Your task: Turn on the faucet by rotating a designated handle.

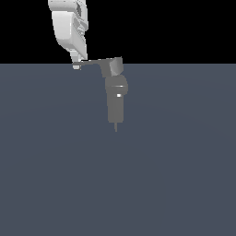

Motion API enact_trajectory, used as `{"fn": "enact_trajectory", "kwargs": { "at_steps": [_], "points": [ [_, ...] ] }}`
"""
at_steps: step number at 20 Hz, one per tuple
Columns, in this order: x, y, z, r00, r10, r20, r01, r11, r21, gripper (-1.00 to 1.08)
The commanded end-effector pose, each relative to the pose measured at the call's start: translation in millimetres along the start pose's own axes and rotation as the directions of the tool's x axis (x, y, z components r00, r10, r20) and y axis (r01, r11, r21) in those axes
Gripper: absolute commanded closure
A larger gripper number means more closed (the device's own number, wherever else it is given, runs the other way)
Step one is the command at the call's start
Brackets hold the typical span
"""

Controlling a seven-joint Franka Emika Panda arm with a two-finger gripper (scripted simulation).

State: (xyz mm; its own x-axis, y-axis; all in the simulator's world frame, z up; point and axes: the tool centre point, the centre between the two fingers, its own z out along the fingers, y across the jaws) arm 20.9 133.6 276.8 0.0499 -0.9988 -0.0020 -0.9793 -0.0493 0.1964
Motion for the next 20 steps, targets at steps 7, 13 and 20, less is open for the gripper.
{"fn": "enact_trajectory", "kwargs": {
  "at_steps": [7, 13, 20],
  "points": [
    [1.8, 15.5, 1.9, 1.000, 0.001, -0.004, -0.001, 1.000, -0.004, 1.08],
    [14.2, 30.3, 1.1, 1.000, 0.000, -0.003, 0.000, 1.000, -0.003, 1.08],
    [29.3, 48.1, 0.3, 1.000, -0.001, -0.003, 0.001, 1.000, -0.002, 1.08]
  ]
}}
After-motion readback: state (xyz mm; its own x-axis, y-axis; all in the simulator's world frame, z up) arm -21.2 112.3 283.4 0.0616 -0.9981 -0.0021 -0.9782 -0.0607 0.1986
